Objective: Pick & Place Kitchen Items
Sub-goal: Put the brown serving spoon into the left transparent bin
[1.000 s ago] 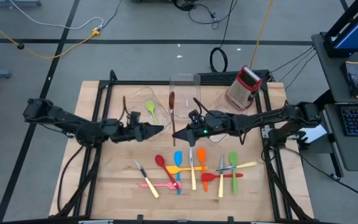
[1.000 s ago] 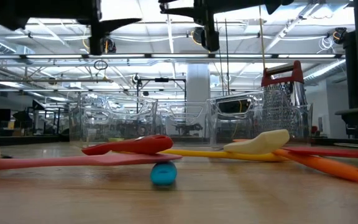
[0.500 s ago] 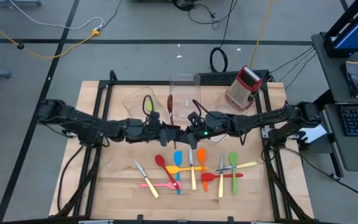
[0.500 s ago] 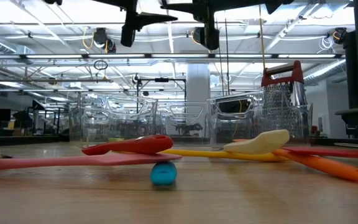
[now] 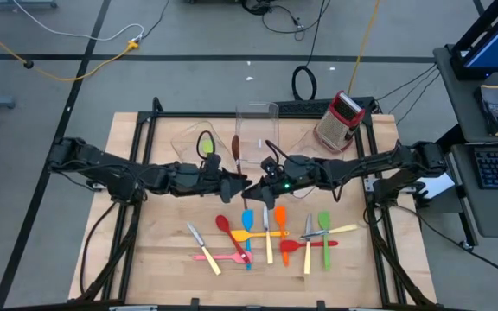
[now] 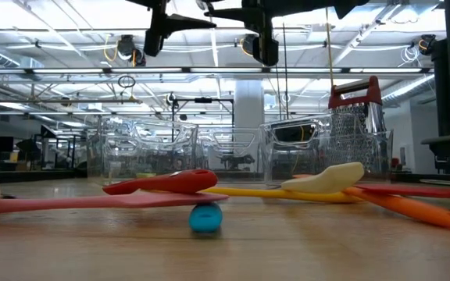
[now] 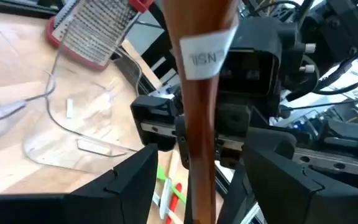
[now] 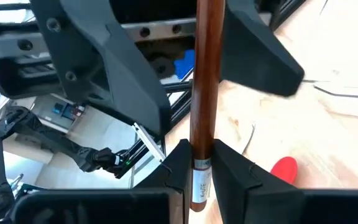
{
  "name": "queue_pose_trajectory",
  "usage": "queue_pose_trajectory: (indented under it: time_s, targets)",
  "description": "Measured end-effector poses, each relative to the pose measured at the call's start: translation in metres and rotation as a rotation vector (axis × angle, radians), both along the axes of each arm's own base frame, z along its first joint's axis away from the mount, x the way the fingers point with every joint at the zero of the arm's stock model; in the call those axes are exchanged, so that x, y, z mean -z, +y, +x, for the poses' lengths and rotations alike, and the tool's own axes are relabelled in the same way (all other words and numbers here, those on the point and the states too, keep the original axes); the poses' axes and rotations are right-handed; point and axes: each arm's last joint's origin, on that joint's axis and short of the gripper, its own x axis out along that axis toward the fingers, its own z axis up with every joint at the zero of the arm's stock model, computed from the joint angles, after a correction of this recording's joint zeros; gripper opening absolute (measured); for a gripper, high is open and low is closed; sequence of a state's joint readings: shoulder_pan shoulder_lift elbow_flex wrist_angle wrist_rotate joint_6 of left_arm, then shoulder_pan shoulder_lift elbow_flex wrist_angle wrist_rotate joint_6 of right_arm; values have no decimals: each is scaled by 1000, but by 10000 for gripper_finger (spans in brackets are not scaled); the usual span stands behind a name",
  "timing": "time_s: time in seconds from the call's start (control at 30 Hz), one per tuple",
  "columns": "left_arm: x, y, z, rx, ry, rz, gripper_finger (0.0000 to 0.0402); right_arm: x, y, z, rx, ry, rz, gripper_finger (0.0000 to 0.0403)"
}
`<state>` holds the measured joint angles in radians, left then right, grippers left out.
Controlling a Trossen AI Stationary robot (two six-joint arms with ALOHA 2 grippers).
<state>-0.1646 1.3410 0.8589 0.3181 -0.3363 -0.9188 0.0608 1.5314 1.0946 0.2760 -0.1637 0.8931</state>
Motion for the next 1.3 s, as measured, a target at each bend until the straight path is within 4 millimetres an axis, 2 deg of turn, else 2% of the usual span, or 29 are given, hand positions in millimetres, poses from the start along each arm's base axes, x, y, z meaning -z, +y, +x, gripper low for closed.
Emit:
queue_pose_trajectory:
  time_s: [0.1, 0.2, 0.3, 0.5, 0.57, 0.7, 0.9, 1.03, 1.3]
  targets:
    - [-3, 1, -4, -11, 8, 2, 239, 0, 0, 0, -21, 2, 6, 35]
    - [-4, 2, -5, -27, 5, 2, 217, 0, 1, 0, -22, 2, 6, 33]
    - [-2, 2, -4, -33, 12, 2, 171, 0, 1, 0, -21, 1, 8, 35]
    - [-2, 2, -4, -31, 10, 0, 40, 1, 0, 0, -17, 4, -3, 34]
    - [-3, 1, -4, -31, 6, 0, 18, 1, 0, 0, -15, 0, -17, 35]
    - [-2, 2, -4, -31, 13, 1, 28, 1, -1, 0, -15, 0, -23, 52]
    - [2, 4, -5, -60, 56, 14, 16, 5, -3, -1, -19, 37, -34, 79]
    - [7, 13, -9, -119, 122, -9, 17, 8, -2, -3, -38, 84, -34, 90]
    - [12, 34, -30, -259, 274, -89, 16, 14, -1, -5, -36, 142, -44, 102]
